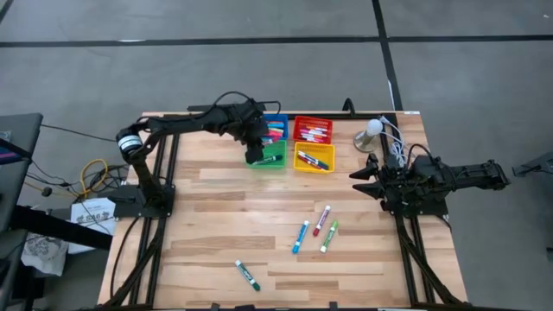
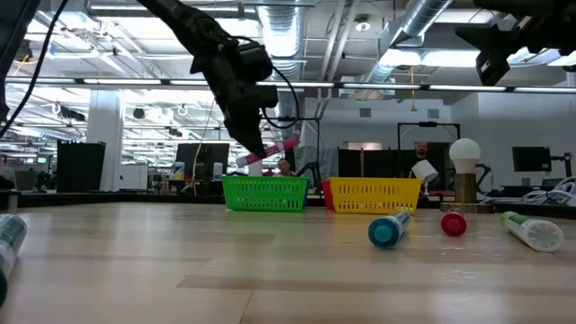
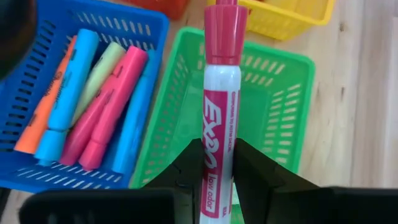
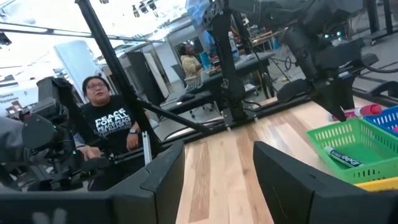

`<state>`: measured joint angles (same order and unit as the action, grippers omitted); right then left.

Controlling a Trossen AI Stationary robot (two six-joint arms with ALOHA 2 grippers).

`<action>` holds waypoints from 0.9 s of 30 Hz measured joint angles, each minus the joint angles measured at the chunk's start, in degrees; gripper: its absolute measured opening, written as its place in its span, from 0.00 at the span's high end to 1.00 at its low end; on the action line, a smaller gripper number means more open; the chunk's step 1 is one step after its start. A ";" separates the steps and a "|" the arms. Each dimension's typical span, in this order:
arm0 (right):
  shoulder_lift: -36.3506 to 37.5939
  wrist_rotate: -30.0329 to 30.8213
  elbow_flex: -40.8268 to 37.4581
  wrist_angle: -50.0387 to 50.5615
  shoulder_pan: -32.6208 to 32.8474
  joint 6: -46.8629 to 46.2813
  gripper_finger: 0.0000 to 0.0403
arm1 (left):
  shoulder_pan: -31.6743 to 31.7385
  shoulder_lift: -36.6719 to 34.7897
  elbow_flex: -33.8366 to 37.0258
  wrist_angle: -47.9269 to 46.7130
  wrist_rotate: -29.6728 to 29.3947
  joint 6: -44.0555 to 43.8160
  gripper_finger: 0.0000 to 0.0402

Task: Pick & Place Markers
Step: Put the large pink marker into the green basket

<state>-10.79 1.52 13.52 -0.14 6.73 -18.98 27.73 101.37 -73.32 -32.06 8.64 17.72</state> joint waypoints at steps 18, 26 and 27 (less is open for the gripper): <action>-0.02 0.00 0.00 -0.05 -0.01 0.05 0.55 | -0.20 6.14 0.09 4.00 4.38 0.44 0.84; -0.02 0.00 0.00 -0.07 -0.01 0.04 0.55 | -0.05 6.01 0.02 3.73 4.78 0.40 0.84; -0.02 0.00 0.00 -0.07 -0.01 0.05 0.55 | -0.07 6.02 0.02 3.08 4.93 0.28 0.84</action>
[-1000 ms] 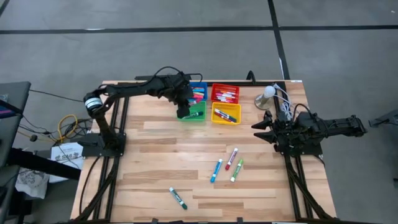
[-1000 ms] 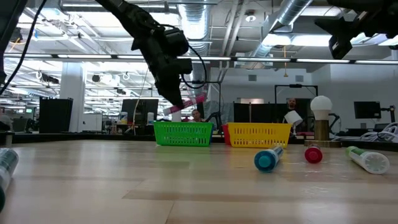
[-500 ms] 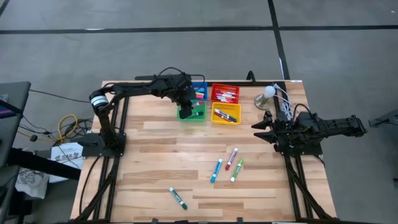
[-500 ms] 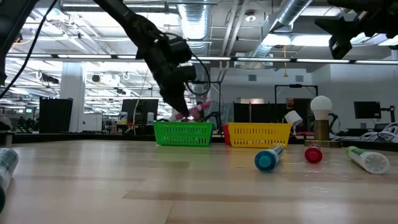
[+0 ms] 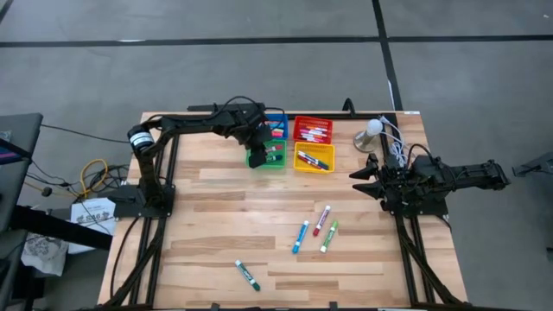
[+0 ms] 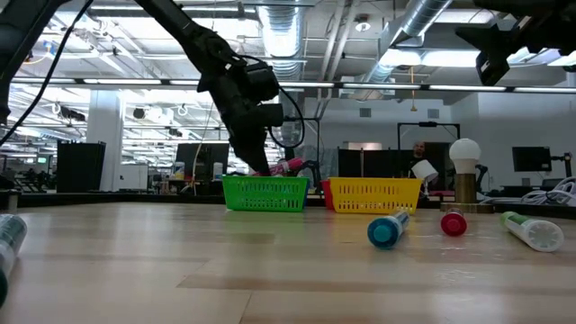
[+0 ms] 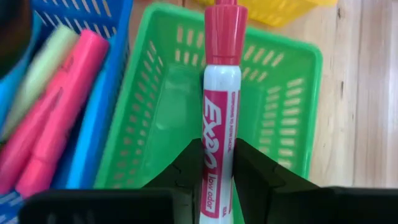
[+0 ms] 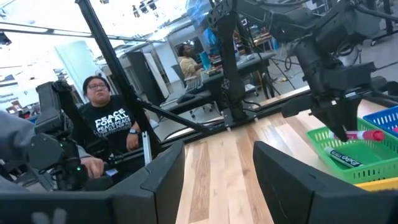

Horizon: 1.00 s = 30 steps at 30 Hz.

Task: Pick & Place Markers
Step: Put the large pink marker into the green basket

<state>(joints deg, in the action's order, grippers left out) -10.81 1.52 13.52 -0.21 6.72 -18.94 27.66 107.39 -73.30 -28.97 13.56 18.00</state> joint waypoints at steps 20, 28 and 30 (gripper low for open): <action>0.00 0.00 0.00 0.01 -0.07 1.95 0.55 | -0.34 0.00 0.00 -2.01 0.00 1.20 0.81; 0.00 0.00 0.00 -0.02 -0.07 2.49 0.55 | -0.35 0.00 0.00 -1.45 -0.08 1.27 0.74; 0.00 0.00 0.00 -0.02 -0.06 2.49 0.55 | -0.35 0.00 0.00 -1.31 -0.28 1.27 0.70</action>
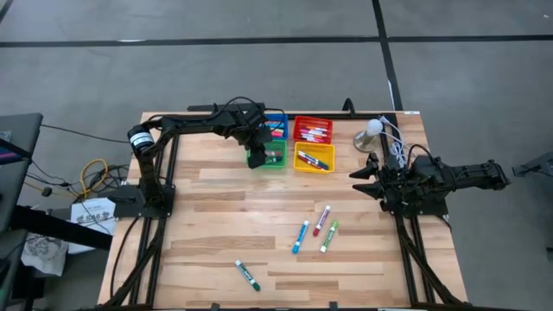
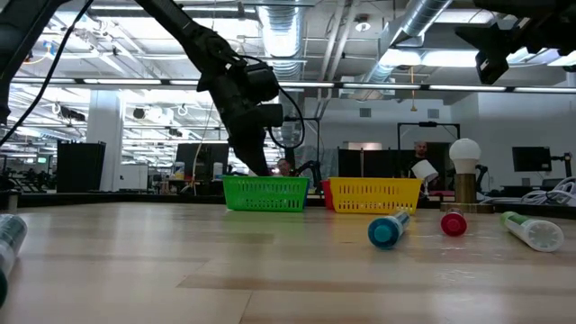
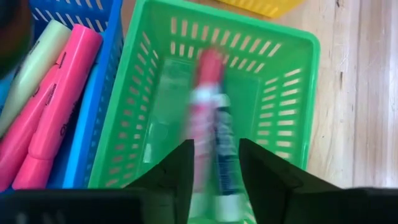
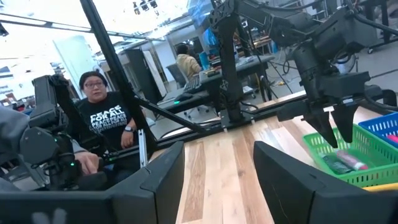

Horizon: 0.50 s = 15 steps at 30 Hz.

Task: Pick & Place Markers
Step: Put the large pink marker into the green basket, then put the large dark green marker into the green basket

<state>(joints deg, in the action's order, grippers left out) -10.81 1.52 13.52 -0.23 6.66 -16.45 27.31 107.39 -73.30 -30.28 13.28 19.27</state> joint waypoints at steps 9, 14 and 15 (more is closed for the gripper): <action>0.00 -0.02 -0.02 -0.02 0.02 0.00 0.55 | 0.00 -0.67 0.00 0.94 -0.17 -0.19 0.53; 0.00 -0.02 -0.02 -0.02 0.02 0.00 0.55 | 0.00 -4.35 0.00 1.53 -0.37 -1.81 0.50; 0.00 -0.02 -0.02 -0.02 0.02 0.00 0.55 | 0.00 -5.39 0.00 1.65 -0.37 -2.72 0.50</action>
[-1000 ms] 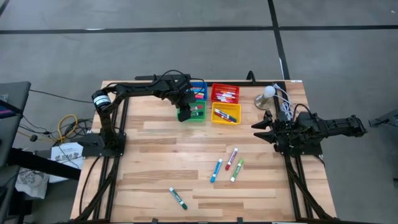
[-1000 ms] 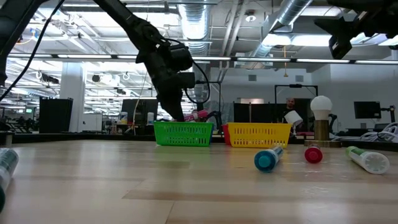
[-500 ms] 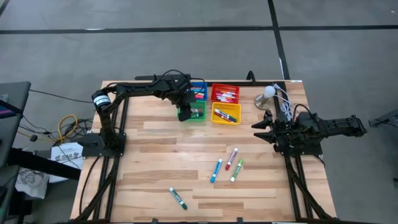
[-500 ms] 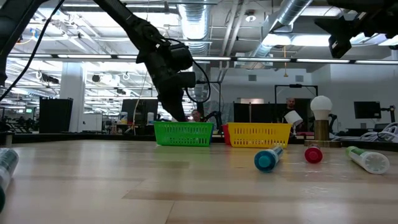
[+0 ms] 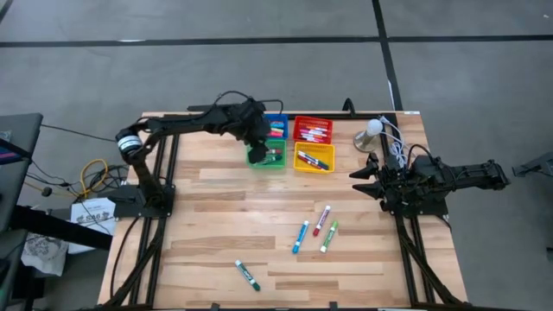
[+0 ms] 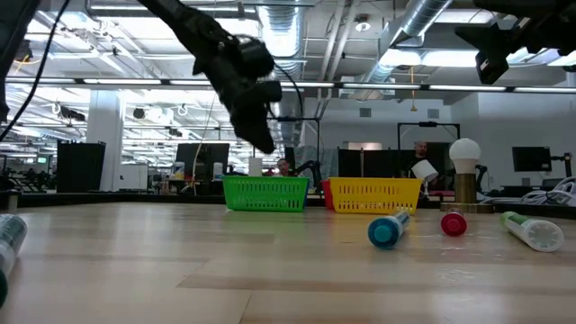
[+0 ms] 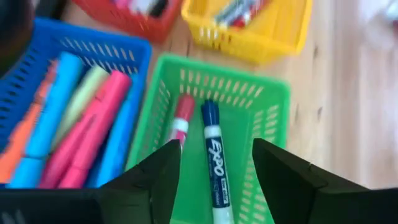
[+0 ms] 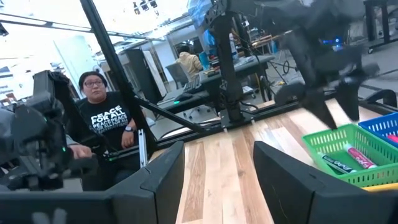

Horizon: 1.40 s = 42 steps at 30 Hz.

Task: Pick & Place Markers
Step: Put the large dark green marker into the green basket

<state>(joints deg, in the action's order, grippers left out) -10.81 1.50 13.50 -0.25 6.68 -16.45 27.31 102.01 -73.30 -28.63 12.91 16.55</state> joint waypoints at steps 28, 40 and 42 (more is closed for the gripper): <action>-0.02 0.00 0.00 -0.11 0.01 -0.02 0.55 | -21.72 -14.87 -0.02 7.29 -15.05 -27.73 0.51; -0.02 -0.02 0.00 -0.09 0.00 -0.04 0.55 | -28.66 -14.76 -0.02 7.22 -19.58 -42.57 0.51; -0.02 -0.01 0.00 -0.09 0.00 -0.04 0.55 | -29.99 -14.01 -0.06 7.11 -19.79 -45.10 0.51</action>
<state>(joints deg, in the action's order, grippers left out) -10.83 1.49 13.50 -0.34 6.68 -16.49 -2.67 87.99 -73.35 -21.52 -6.88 -28.55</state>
